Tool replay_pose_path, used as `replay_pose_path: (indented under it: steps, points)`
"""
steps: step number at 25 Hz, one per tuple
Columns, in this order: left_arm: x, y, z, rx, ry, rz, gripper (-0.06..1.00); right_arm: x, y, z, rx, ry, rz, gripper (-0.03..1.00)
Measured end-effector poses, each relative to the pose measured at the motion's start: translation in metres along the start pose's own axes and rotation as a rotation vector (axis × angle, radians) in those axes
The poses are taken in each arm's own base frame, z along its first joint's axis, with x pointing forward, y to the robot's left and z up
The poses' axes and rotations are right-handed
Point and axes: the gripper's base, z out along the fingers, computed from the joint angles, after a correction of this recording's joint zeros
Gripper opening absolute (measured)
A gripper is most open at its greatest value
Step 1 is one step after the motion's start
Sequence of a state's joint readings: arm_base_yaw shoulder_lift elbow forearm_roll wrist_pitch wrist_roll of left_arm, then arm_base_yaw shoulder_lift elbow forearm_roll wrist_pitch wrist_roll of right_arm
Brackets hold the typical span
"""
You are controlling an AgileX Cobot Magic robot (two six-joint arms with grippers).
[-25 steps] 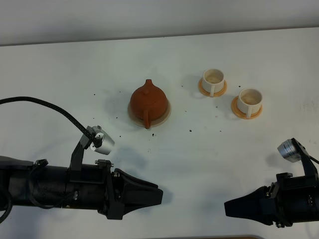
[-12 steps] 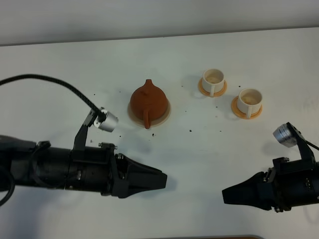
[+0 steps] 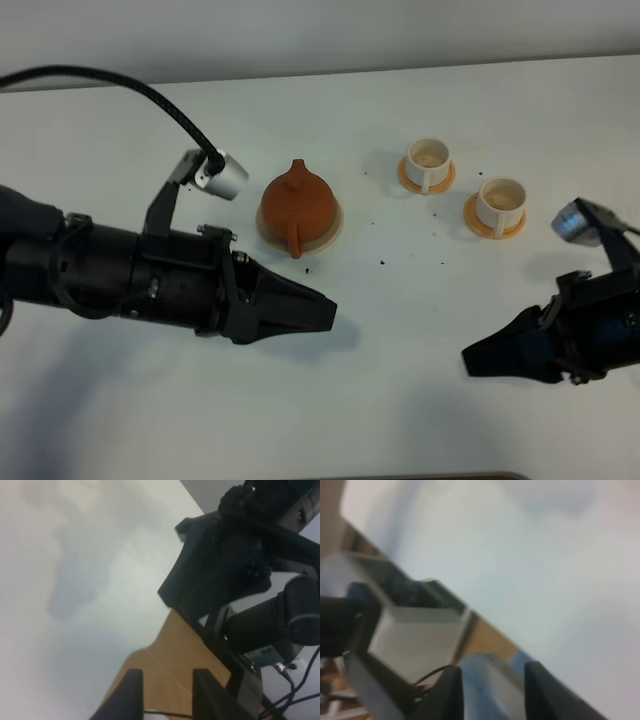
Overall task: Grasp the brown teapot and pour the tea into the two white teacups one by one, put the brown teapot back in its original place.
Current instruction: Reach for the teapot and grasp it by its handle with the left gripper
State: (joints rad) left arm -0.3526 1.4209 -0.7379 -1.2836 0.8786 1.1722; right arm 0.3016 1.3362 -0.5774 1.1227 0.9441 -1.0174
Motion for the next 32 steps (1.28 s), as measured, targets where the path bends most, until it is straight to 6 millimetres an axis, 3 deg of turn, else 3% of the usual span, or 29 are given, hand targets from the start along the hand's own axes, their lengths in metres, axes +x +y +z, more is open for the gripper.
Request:
replay_pose_path:
  steps: [6,15,23,32]
  points:
    - [-0.024,-0.006,-0.012,-0.078,0.003,0.047,0.24,-0.011,0.014,-0.037,0.245,-0.038,-0.035,0.29]
    - [-0.039,0.013,-0.022,-0.348,-0.033,0.009,0.24,0.008,0.028,-0.079,0.529,-0.085,-0.057,0.29]
    - [-0.040,0.024,-0.027,-0.485,-0.045,-0.017,0.24,0.037,0.049,-0.111,0.669,-0.176,-0.102,0.29]
    - [-0.040,0.026,-0.028,-0.506,-0.050,-0.020,0.24,0.086,0.056,-0.118,0.724,-0.247,-0.135,0.29]
